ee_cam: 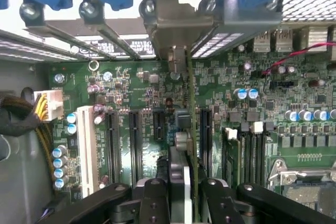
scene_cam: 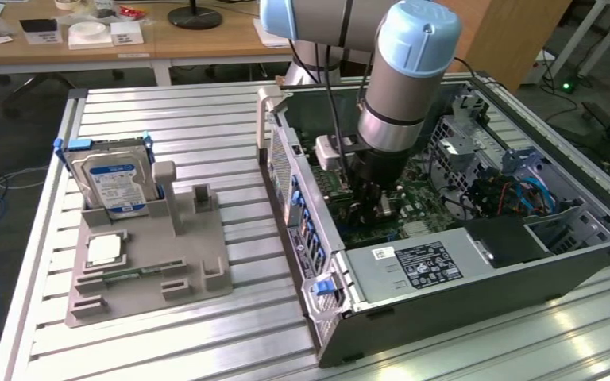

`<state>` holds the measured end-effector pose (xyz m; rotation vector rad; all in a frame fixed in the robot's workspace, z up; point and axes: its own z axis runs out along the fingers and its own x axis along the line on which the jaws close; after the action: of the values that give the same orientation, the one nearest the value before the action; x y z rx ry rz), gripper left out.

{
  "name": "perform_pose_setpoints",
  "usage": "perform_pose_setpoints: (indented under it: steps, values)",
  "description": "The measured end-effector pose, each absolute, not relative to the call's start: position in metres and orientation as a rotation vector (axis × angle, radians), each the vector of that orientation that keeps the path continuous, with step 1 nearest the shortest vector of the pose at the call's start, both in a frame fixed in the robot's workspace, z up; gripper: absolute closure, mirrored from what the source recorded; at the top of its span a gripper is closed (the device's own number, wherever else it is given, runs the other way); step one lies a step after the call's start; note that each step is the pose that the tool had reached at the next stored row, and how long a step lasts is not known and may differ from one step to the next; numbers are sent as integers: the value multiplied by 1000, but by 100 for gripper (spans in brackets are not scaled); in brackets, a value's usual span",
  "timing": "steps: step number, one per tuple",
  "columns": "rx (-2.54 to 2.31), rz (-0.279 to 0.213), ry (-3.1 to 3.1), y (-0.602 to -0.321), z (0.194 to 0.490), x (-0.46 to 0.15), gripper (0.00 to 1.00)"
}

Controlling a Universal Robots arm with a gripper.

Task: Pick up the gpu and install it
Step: 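Insert the gpu into the slot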

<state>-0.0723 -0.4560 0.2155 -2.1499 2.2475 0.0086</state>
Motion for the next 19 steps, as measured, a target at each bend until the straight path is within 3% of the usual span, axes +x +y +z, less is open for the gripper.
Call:
perform_pose_setpoints:
  steps: [2, 19]
  values:
    - [-2152, 7, 2249, -456, 219, -72, 67]
    - [-2148, -4, 2244, -456, 276, -72, 67]
